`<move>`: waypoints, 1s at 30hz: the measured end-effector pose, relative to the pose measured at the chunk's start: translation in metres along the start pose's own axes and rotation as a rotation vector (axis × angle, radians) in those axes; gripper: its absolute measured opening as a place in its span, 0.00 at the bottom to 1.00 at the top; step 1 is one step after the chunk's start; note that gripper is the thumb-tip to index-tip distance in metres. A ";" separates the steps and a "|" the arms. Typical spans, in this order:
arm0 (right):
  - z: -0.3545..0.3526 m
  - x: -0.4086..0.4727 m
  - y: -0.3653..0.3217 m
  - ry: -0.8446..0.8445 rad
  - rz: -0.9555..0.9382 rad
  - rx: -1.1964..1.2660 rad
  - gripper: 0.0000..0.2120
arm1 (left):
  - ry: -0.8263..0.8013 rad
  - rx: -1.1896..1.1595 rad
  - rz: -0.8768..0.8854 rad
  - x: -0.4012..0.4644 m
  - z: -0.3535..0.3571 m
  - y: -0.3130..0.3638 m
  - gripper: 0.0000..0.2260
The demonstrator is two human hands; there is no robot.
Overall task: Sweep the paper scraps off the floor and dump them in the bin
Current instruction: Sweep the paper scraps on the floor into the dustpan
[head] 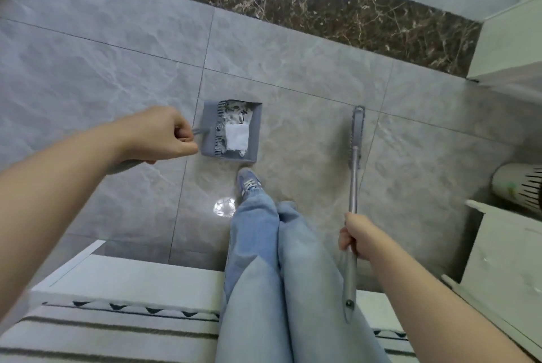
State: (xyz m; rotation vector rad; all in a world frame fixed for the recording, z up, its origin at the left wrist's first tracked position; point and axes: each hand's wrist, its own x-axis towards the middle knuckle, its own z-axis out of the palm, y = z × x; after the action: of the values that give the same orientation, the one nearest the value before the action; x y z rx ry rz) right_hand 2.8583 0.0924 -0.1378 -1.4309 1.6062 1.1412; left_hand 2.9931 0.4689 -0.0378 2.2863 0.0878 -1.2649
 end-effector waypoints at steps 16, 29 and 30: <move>-0.023 0.023 0.095 -0.236 0.166 0.470 0.13 | -0.139 0.279 0.107 0.018 0.068 0.096 0.20; 0.049 0.000 0.098 -0.538 0.192 0.669 0.16 | -0.205 0.412 0.132 0.030 0.086 0.145 0.21; 0.043 -0.002 0.106 -0.558 0.199 0.711 0.17 | -0.215 0.418 0.131 0.029 0.091 0.153 0.21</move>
State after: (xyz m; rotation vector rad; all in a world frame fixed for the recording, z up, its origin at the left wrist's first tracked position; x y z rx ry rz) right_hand 2.7520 0.1337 -0.1351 -0.4528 1.5256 0.8334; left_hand 2.9850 0.2885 -0.0369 2.4237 -0.4330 -1.5649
